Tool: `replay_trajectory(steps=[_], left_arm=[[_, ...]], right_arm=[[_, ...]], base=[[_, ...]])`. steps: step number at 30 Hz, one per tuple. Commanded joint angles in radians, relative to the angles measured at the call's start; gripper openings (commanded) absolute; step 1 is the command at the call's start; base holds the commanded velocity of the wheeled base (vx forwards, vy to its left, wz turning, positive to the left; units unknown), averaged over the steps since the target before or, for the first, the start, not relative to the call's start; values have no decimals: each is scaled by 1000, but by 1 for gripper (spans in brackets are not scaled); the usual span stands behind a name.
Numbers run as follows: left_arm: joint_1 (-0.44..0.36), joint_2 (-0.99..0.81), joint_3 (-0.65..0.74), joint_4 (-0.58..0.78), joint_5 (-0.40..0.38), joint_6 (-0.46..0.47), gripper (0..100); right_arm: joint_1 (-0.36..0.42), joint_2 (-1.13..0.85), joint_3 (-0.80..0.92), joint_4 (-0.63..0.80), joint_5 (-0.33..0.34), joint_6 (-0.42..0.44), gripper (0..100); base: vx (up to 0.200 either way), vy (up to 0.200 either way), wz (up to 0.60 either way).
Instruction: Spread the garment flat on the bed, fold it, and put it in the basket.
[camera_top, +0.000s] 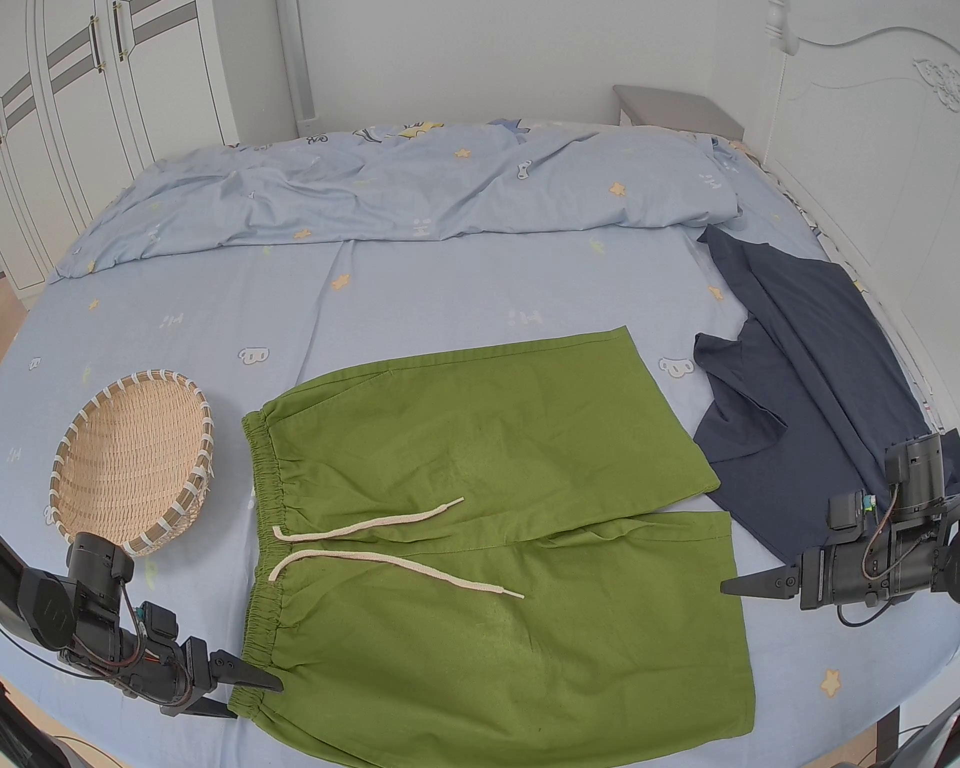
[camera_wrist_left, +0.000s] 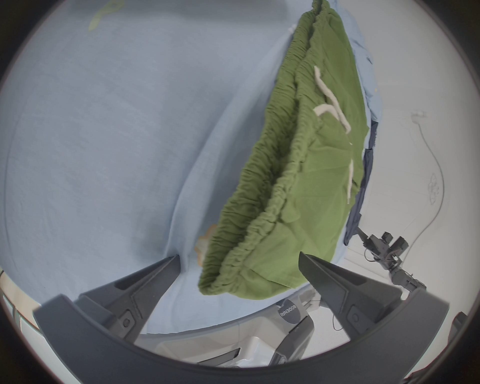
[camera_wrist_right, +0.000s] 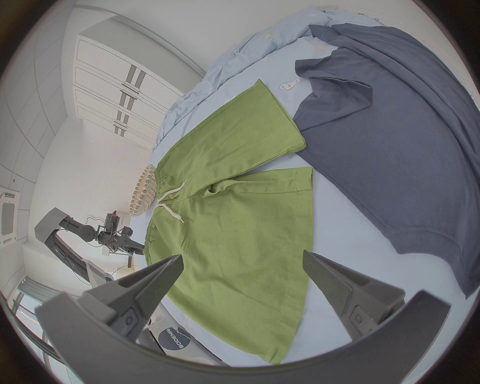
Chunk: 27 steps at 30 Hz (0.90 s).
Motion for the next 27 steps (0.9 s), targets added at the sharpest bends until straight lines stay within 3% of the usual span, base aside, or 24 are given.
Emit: replay_trajectory(steps=[1, 10, 27], left_arm=[[2, -37, 0, 2, -33, -5, 100], [-1, -103, -3, -1, -37, -60, 100], [-41, -9, 2, -36, -26, -42, 100]], right_arm=[[4, 10, 10, -7, 0, 1, 100], [6, 10, 10, -7, 0, 1, 100], [4, 10, 9, -10, 0, 1, 100]], base=[[0, 0, 0], [0, 0, 0], [0, 0, 0]])
